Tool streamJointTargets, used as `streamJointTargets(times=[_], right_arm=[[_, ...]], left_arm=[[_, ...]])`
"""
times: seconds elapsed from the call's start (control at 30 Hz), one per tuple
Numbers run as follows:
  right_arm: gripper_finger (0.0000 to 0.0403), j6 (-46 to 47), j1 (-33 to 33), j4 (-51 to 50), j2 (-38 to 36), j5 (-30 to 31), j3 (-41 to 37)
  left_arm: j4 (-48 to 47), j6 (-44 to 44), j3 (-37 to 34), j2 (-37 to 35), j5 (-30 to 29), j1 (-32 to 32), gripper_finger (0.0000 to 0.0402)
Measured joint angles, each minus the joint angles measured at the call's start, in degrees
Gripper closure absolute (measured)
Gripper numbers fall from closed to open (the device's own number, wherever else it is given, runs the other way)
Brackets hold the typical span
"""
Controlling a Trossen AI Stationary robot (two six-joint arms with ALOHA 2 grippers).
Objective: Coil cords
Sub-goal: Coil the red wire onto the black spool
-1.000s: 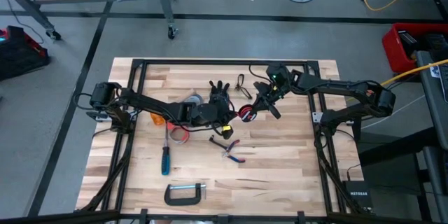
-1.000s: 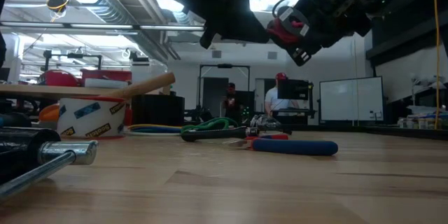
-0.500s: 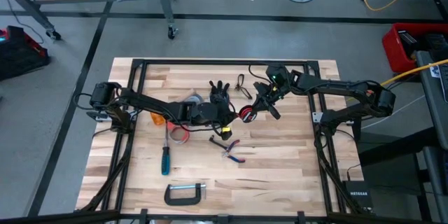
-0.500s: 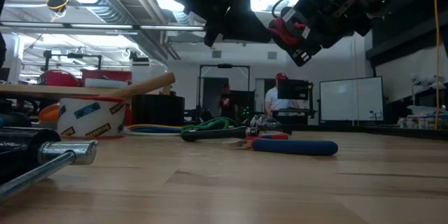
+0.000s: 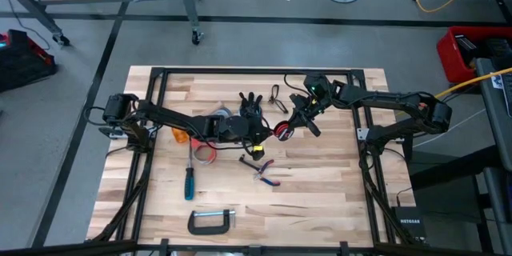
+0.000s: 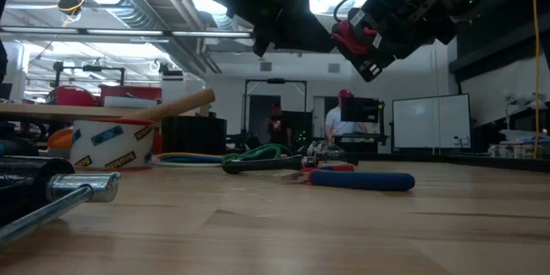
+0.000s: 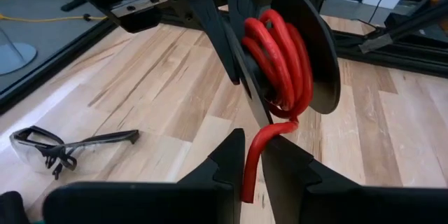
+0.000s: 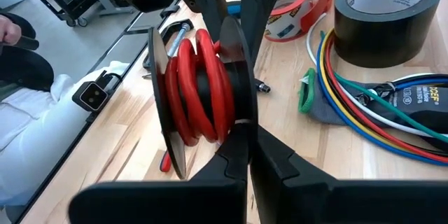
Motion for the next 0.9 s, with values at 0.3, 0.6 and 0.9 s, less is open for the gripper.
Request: streamJointTargets(times=[0.3,0.6,0.9], right_arm=[[0.0398,3.04,-0.02,0.42,0.02,-0.55,-0.01],[0.0398,12.27,-0.09,0.92,0.07,1.29,-0.02],[0.0398,21.25,-0.11,0.59,0.1,1.87,-0.02]], left_arm=[[0.13,0.67,0.07,-0.02,0.62,-0.15,0.0357],[-2.29,-4.21,0.13,-0.02,2.64,-0.17,0.0357],[-3.72,-8.06,0.22,-0.09,4.57,0.3,0.0356]])
